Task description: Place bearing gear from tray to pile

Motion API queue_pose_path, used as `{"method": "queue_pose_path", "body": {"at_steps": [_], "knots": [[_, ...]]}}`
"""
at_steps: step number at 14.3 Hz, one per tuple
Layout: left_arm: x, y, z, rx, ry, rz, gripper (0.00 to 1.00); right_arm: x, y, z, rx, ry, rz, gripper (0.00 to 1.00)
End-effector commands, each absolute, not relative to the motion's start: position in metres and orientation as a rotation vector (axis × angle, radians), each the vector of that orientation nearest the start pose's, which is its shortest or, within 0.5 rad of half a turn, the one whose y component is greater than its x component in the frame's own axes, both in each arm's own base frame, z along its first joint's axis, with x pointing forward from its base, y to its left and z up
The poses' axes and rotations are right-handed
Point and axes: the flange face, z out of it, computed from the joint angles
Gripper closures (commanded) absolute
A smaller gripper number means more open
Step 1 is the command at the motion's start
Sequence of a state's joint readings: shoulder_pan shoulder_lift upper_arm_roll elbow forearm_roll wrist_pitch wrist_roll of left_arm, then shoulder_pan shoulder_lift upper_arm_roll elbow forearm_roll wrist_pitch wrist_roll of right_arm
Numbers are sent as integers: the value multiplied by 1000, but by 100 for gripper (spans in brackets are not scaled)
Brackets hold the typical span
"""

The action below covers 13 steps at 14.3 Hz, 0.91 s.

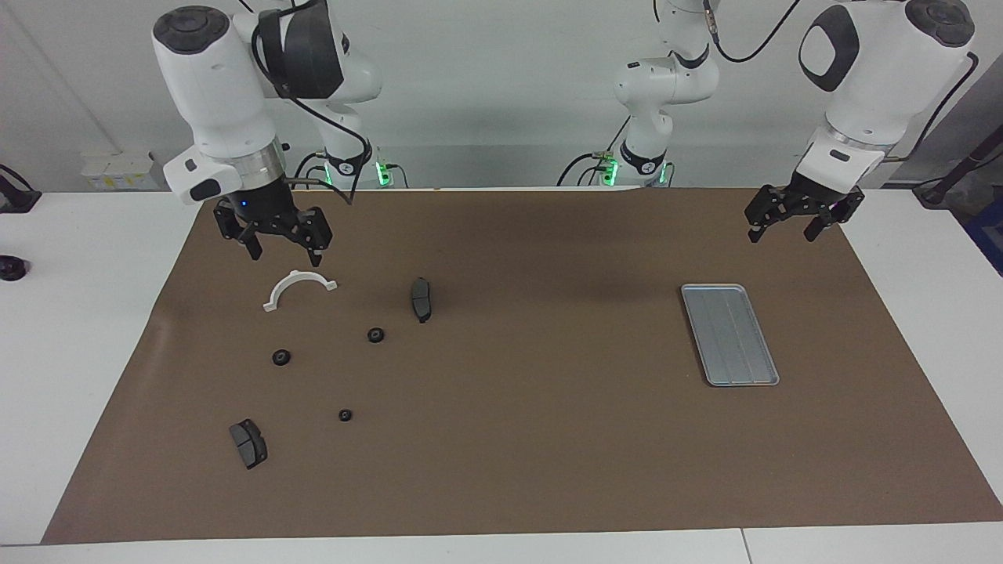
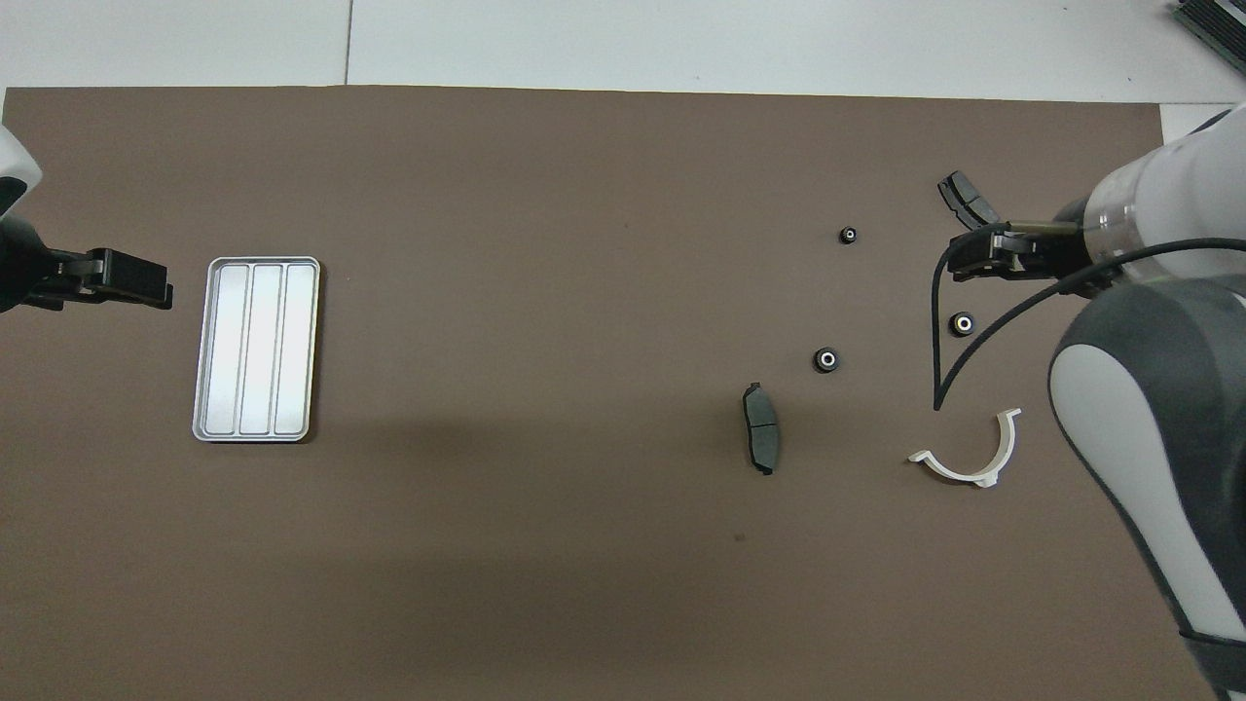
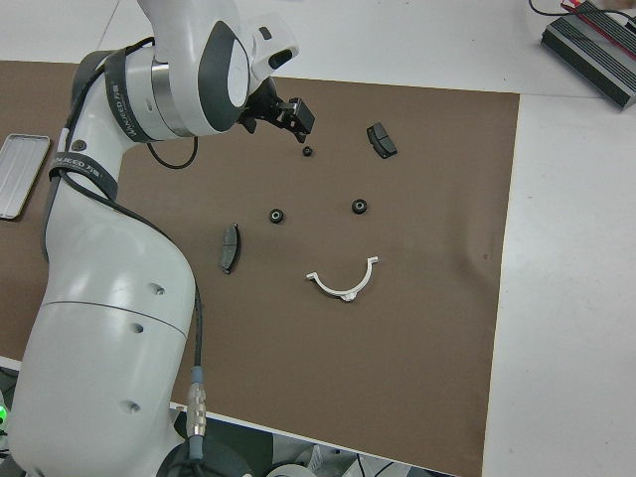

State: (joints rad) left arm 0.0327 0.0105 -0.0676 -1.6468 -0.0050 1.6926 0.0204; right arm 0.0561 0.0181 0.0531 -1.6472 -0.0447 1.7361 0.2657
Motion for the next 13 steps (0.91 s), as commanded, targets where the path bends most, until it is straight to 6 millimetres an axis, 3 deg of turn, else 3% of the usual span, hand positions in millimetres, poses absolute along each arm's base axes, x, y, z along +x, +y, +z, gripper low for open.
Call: {"method": "queue_pose_path", "body": {"at_steps": [1, 4, 13], "knots": [[559, -16, 594, -3125, 103, -79, 0, 562, 41, 616, -3137, 187, -81, 0], [559, -15, 595, -3125, 98, -81, 0, 542, 39, 624, -3143, 190, -33, 0], [559, -7, 594, -3126, 60, -77, 0, 532, 47, 617, -3151, 165, 26, 0]]}}
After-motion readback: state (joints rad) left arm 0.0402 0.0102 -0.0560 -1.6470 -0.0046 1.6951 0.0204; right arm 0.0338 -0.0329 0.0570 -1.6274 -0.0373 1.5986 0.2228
